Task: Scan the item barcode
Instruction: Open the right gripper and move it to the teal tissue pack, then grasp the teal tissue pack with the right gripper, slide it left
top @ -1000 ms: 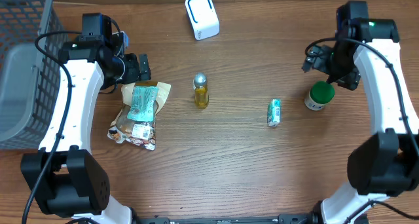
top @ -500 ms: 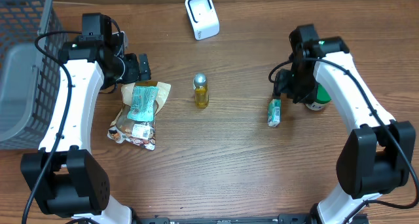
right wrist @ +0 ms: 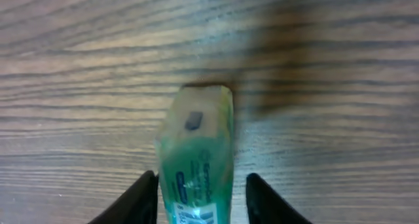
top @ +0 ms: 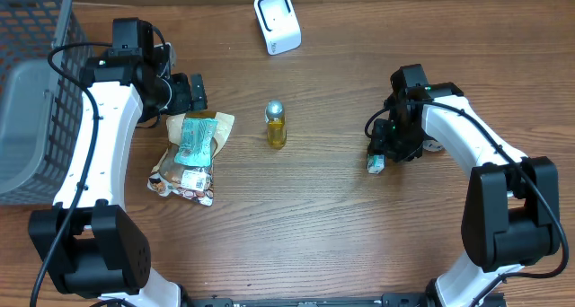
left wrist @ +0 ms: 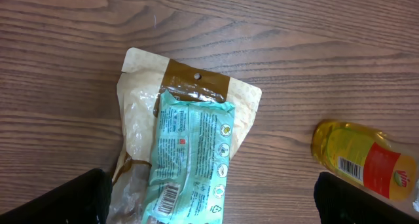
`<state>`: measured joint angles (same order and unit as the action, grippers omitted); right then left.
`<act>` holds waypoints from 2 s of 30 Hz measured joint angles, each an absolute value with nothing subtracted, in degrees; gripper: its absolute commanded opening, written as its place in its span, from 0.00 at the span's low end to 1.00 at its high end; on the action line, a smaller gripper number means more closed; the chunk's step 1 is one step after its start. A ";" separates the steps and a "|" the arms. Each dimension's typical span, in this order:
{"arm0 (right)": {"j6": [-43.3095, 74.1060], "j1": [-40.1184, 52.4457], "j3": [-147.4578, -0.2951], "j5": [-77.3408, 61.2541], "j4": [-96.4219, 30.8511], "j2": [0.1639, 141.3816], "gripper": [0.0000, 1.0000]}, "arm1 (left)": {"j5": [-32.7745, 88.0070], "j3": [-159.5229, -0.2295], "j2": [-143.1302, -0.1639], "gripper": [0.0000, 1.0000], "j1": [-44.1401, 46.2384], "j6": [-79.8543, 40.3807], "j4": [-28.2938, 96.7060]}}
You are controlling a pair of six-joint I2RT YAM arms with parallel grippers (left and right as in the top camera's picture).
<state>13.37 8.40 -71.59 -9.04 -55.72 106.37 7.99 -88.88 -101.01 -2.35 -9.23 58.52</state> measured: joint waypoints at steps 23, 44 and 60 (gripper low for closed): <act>19.33 20.91 -71.57 -10.13 -43.07 106.37 0.49 | 7.99 -88.88 -101.01 0.99 -2.35 -9.23 58.52; 16.60 19.44 -71.57 -9.56 -47.62 106.37 0.29 | 7.97 -88.88 -101.01 1.00 -2.35 -9.23 58.52; 14.94 19.44 -64.16 -9.65 -37.08 106.45 0.31 | 7.99 -88.88 -101.01 1.00 -2.35 -9.23 58.52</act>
